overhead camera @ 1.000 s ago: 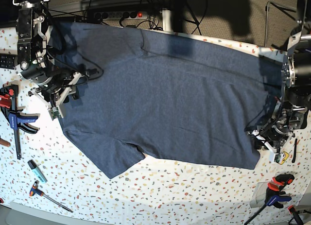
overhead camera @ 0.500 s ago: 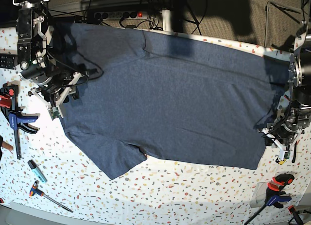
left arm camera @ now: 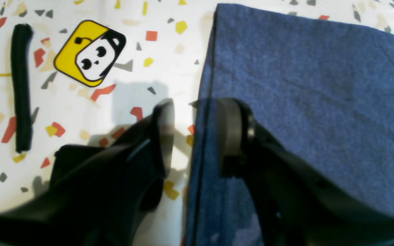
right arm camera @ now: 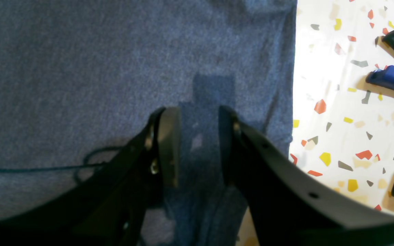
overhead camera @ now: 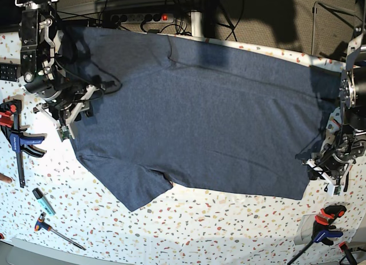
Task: Fold the T-shirt properly
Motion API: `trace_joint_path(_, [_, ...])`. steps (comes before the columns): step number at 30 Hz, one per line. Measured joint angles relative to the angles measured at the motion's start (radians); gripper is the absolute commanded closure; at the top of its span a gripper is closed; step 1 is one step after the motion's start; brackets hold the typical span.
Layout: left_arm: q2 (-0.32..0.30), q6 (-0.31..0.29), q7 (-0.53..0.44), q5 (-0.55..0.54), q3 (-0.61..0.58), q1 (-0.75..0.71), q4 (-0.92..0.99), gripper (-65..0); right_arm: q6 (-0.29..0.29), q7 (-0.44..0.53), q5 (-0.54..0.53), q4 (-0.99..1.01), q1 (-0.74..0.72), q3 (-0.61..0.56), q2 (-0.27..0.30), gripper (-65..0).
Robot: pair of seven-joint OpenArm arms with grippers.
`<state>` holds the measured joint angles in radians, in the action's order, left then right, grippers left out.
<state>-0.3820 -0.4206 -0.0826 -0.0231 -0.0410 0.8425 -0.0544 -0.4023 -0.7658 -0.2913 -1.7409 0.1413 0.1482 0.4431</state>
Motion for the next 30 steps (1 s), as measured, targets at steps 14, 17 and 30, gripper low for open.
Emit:
trace_joint_path(14, [0.019,0.015,-0.065,0.003,0.000,-0.053,0.000,-20.3,0.000,-0.019,0.000,0.000,0.000,0.000,0.000,-18.9])
trace_joint_path(17, [0.019,0.014,-0.072,-0.001,0.000,-0.061,-0.001,-20.2,0.000,-0.021,0.000,0.000,0.000,0.000,0.000,-18.9])
trace_joint_path(30, [0.033,-0.002,-0.045,0.060,0.000,-0.066,-0.007,0.0,0.000,-0.021,0.000,0.000,0.000,0.000,0.000,-18.9])
